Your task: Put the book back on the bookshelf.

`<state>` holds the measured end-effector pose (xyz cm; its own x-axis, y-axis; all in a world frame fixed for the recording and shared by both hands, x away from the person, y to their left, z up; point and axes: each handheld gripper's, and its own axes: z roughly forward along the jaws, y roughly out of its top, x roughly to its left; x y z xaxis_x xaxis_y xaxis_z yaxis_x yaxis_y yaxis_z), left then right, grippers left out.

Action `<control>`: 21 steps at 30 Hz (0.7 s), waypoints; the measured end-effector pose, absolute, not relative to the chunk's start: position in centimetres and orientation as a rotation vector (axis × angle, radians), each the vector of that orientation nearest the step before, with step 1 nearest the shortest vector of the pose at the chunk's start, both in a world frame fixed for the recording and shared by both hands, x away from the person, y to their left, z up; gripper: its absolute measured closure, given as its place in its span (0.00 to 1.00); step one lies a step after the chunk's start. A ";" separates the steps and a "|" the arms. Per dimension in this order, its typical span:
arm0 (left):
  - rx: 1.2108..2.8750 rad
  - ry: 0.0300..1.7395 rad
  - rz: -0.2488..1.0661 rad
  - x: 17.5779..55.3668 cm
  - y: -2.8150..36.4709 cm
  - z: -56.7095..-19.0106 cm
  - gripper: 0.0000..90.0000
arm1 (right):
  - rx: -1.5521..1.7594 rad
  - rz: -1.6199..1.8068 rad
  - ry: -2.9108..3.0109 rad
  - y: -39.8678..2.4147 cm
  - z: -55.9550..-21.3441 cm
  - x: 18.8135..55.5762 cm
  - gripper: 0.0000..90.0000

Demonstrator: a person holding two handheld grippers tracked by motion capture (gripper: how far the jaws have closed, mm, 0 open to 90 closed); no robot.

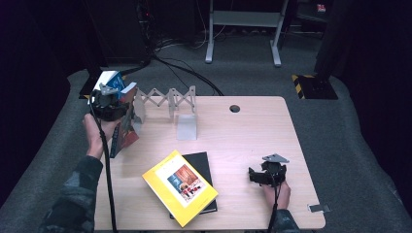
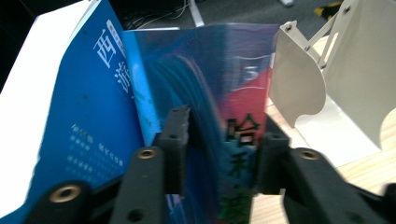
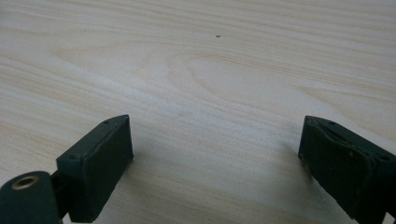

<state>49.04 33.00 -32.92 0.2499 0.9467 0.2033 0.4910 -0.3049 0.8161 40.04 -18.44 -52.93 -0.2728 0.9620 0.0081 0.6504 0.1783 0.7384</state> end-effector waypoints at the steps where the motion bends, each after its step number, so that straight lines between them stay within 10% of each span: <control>1: 1.899 1.302 0.966 49.0 32.9 -32.9 0.79 | 1.513 0.888 1.993 -18.4 -52.9 40.0 0.10; 21: 1.419 1.345 1.055 49.0 34.9 -35.4 0.83 | 1.512 0.889 1.992 -18.4 -52.9 40.0 0.10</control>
